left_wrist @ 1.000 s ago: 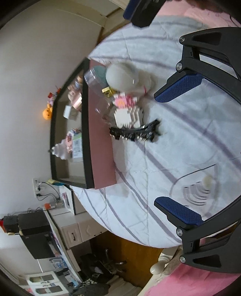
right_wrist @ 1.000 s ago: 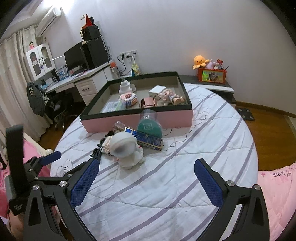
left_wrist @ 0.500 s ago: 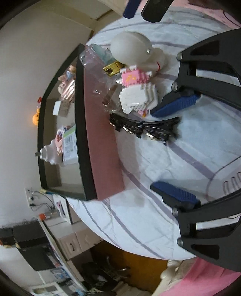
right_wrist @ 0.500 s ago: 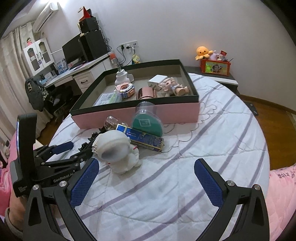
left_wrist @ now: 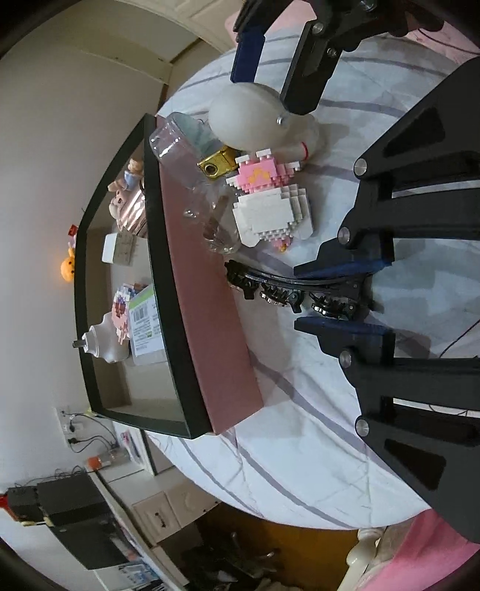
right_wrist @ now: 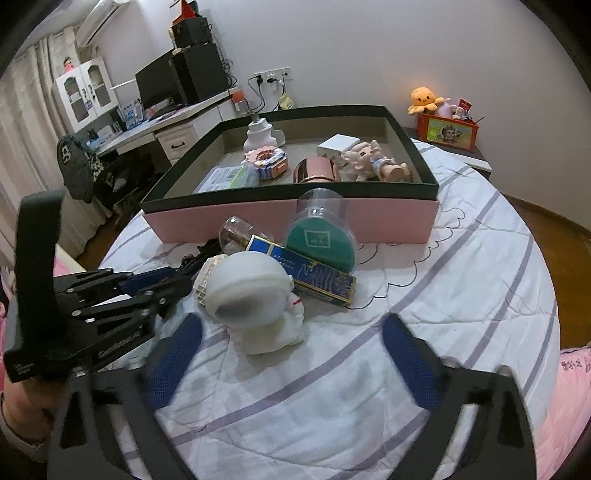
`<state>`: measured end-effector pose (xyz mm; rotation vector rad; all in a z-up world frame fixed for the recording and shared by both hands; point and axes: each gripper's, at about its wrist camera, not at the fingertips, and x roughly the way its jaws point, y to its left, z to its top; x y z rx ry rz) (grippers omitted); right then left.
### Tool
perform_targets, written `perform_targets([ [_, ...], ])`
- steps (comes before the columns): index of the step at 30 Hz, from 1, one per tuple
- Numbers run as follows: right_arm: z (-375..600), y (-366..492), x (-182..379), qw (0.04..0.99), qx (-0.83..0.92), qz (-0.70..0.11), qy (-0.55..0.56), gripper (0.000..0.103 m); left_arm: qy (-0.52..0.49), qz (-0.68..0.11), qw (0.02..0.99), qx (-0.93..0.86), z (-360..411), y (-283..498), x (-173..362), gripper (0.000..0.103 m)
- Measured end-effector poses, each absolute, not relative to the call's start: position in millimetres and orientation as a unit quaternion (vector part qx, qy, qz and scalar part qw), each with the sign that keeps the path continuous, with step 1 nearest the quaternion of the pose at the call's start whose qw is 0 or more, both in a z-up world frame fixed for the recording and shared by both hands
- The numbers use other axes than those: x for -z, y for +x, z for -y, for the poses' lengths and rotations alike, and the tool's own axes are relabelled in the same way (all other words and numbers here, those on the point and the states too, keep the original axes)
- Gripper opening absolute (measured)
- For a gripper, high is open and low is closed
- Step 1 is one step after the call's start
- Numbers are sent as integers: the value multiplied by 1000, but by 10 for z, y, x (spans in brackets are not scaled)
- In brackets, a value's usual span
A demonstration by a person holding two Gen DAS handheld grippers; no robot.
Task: Organize rigid objects
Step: 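Grasp the black hair clip with the left tool while the right tool grasps the white astronaut figure, then lower the hair clip and astronaut figure into the pink box and open both tools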
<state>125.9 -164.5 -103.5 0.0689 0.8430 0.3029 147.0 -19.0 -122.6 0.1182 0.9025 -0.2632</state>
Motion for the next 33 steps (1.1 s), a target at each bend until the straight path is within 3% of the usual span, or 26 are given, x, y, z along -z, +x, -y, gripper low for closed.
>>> perform_targets([
  [3, 1589, 1285, 1055, 899, -159, -407, 34, 81, 56, -428, 896, 109, 211, 1547, 1256, 62],
  [5, 1525, 1312, 1080, 899, -159, -407, 23, 80, 42, -431, 894, 114, 207, 1608, 1284, 60],
  [7, 1513, 1353, 1113, 898, -158, -410, 22, 79, 34, -431, 893, 121, 191, 1611, 1265, 41],
  [10, 1525, 1395, 1153, 897, -163, -411, 31, 73, 18, -434, 893, 122, 117, 1577, 1255, 25],
  [12, 1532, 1411, 1183, 894, -179, -410, 44, 69, 8, -435, 892, 121, 73, 1547, 1252, 19],
  [14, 1548, 1405, 1201, 892, -187, -409, 53, 54, -5, -435, 892, 122, 26, 1494, 1245, 19],
  [33, 1776, 1162, 1001, 898, -193, -388, 76, 54, -11, -416, 903, 109, -45, 1130, 1035, 19],
])
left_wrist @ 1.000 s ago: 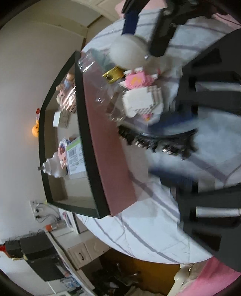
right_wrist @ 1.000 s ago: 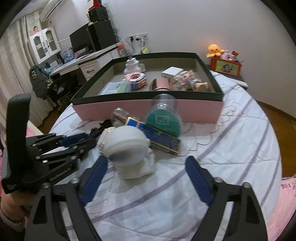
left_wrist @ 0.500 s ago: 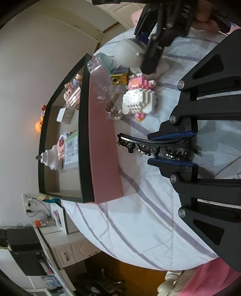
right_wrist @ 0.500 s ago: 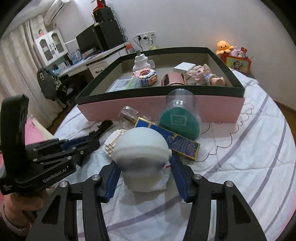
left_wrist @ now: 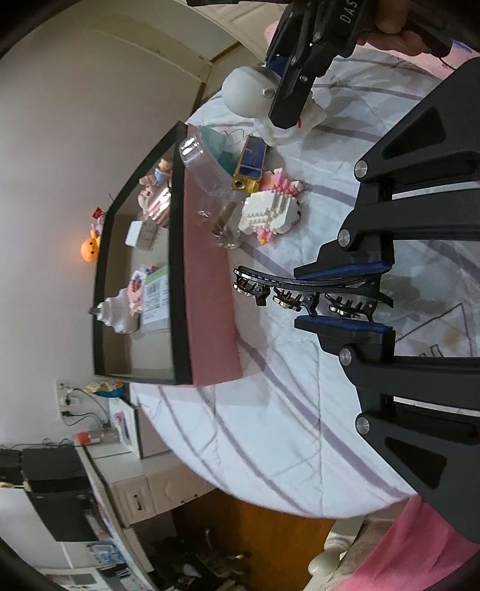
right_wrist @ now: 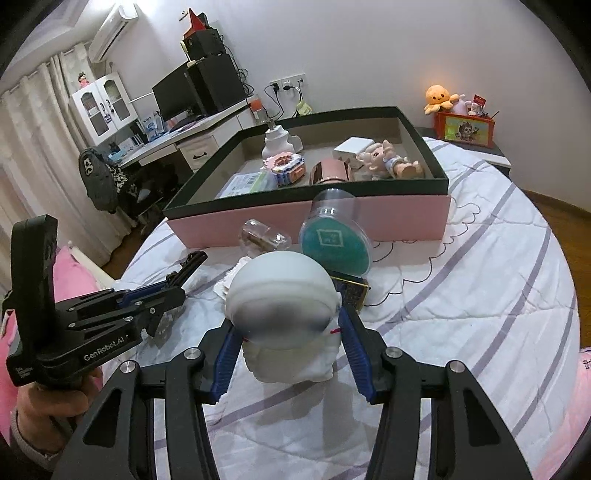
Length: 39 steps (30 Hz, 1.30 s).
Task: Organize rigid objects
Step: 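Lower the hair clip and astronaut figure into the pink box and open both tools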
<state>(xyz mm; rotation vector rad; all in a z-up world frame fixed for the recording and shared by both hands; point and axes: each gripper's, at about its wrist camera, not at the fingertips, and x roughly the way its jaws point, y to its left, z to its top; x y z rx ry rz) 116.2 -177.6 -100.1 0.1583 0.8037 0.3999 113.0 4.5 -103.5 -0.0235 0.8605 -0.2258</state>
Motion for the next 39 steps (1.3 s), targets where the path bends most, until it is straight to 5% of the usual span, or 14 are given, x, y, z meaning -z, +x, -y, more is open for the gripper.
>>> perform_targets([
  [22, 1946, 1810, 111, 939, -170, -295, 50, 53, -6, -310, 946, 94, -16, 1644, 78, 19],
  [39, 1862, 2623, 296, 931, -160, -325, 44, 54, -15, -328, 940, 90, 111, 2398, 246, 19],
])
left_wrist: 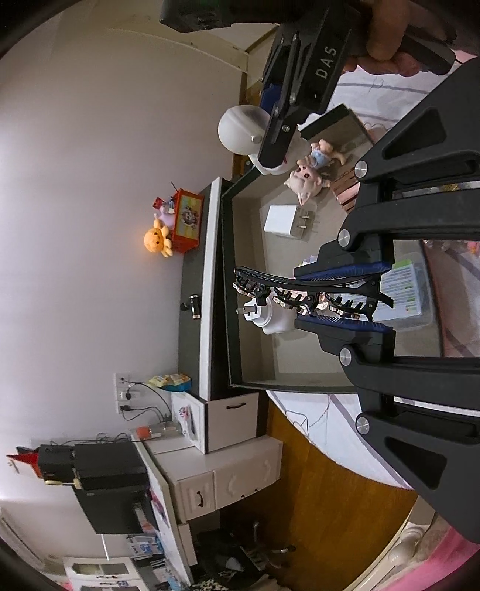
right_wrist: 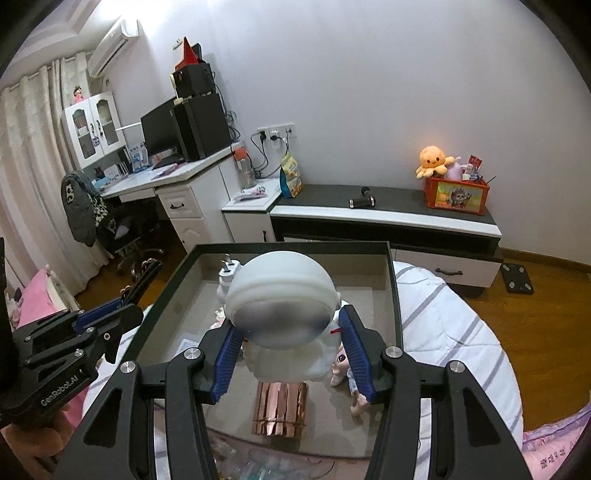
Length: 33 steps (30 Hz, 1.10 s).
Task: Organize rigid objects
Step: 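Lower the hair clip and astronaut figure into the pink box and open both tools, then move both tools back toward the remaining items on the bed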
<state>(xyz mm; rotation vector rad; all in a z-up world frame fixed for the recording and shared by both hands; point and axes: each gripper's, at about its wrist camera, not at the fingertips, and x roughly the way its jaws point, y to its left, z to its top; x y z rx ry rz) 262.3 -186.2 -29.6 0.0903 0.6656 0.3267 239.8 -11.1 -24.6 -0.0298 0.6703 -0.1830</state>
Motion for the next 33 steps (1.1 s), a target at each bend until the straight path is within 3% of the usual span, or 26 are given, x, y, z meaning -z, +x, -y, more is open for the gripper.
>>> perform_targets([
  [11, 1788, 2878, 563, 917, -154, -367, 39, 54, -30, -365, 927, 77, 109, 2629, 531, 21],
  [12, 1793, 2881, 578, 916, -151, -368, 38, 54, -29, -367, 927, 76, 108, 2622, 551, 28],
  [13, 1794, 2884, 583, 916, -150, -370, 37, 56, -27, -368, 927, 71, 110, 2613, 556, 46],
  [14, 1797, 2882, 591, 915, -150, -372, 37, 65, -27, -367, 928, 65, 107, 2594, 556, 57],
  [15, 1804, 2867, 588, 916, -149, -371, 38, 70, -28, -363, 930, 59, 94, 2576, 538, 77],
  [16, 1813, 2867, 582, 916, -147, -370, 38, 82, -30, -355, 933, 55, 74, 2535, 516, 88],
  [19, 1837, 2798, 557, 918, -139, -369, 37, 85, -37, -339, 939, 47, 25, 2412, 428, 100],
  [22, 1880, 2721, 544, 922, -120, -367, 41, 90, -33, -330, 942, 48, 17, 2290, 365, 103],
  [33, 2161, 2087, 485, 927, -92, -351, 95, 91, -21, -322, 945, 50, 52, 1738, 222, 103],
])
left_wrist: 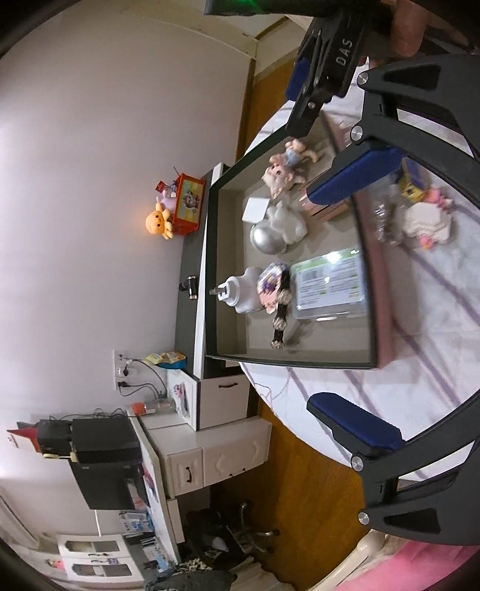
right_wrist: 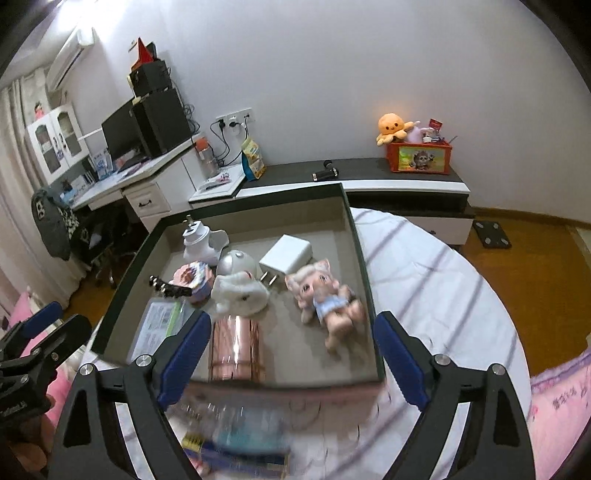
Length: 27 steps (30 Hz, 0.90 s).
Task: Organize rigid objects
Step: 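Move both tools back toward the remaining items on the bed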
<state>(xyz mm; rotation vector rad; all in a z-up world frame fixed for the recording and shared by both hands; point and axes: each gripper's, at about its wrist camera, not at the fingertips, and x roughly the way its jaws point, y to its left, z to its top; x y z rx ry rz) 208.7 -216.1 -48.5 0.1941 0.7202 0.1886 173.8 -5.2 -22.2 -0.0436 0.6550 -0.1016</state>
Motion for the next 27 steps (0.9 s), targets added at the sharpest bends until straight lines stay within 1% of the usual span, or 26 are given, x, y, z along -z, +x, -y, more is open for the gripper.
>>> perform_targets([
  [19, 2256, 910, 91, 951, -87, -282, 92, 91, -27, -303, 951, 49, 95, 793, 13, 103],
  [27, 2175, 634, 64, 955, -89, -272, 81, 91, -35, -305, 950, 46, 65, 537, 39, 103],
])
